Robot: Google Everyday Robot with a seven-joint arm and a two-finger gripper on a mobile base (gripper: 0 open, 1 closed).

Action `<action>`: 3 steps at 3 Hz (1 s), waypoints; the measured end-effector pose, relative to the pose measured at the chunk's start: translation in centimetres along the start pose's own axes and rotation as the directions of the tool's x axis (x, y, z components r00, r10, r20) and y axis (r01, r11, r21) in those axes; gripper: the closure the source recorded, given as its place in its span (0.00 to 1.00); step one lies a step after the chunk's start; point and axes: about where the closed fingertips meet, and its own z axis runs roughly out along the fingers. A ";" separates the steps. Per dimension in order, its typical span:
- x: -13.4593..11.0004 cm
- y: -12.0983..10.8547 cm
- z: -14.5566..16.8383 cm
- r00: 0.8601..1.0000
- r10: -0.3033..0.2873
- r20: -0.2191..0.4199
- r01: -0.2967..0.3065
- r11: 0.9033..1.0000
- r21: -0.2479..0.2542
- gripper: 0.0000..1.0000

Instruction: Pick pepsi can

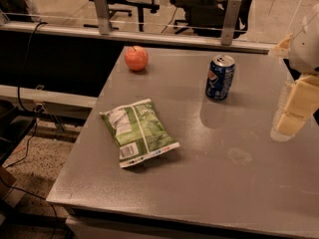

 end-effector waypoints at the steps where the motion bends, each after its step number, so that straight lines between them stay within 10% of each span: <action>1: 0.0 0.0 0.0 1.000 0.000 0.000 0.000 1.000 0.000 0.00; 3: -1.0 -5.8 3.3 0.995 0.012 0.097 -0.016 0.999 0.037 0.00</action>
Offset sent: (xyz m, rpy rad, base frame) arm 0.0715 -0.0123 -0.0174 0.0844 -0.0567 -0.0258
